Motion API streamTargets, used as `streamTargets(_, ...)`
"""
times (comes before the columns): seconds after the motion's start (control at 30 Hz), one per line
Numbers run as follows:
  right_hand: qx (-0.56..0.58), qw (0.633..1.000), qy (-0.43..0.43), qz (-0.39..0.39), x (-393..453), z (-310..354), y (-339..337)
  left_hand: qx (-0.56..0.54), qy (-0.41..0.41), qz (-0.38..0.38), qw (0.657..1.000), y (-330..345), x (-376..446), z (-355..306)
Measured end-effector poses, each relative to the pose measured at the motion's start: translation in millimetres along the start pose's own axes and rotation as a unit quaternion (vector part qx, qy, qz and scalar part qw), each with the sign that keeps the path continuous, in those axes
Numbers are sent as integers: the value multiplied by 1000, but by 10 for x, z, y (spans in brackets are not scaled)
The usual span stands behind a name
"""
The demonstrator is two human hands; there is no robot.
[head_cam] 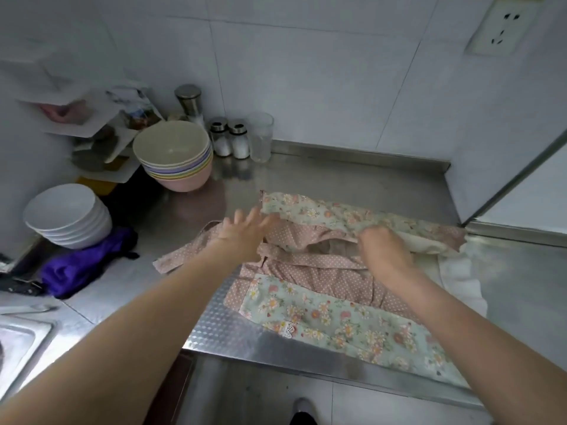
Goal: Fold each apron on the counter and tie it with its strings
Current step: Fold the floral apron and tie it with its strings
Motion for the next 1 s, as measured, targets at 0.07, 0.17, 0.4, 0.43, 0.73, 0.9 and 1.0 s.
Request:
streamTargets(0.07,21,997,-14,-72,1,-94,-48,-10,-73,25,997,155,42,-51)
streamTargets(0.17,16,997,-15,-73,-61,-202,3,9,-134,-8,991,264,103,-29)
streamTargets(0.4,-20,994,4,105,-179,-73,418,-109,-230,115,960,606,158,293)
streamTargets(0.43,-48,989,6,137,-181,-31,438,-111,-213,117,964,627,172,284)
streamTargets(0.73,-70,974,-208,51,101,895,624,-174,-47,35,983,580,164,275)
streamTargets(0.9,-84,976,-195,52,282,1202,809,-154,-22,99,983,616,13,282)
streamTargets(1.0,-44,977,-180,101,361,1199,823,-62,-28,61,996,668,-28,307)
Point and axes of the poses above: each hand's wrist, its own x-axis towards the middle knuckle, its own y-axis out of the palm, z = x × y, the point moved 1 cm from there along x, towards the middle knuckle, and after that the axes turned 10 degrees about x, right-handed, at the moved point
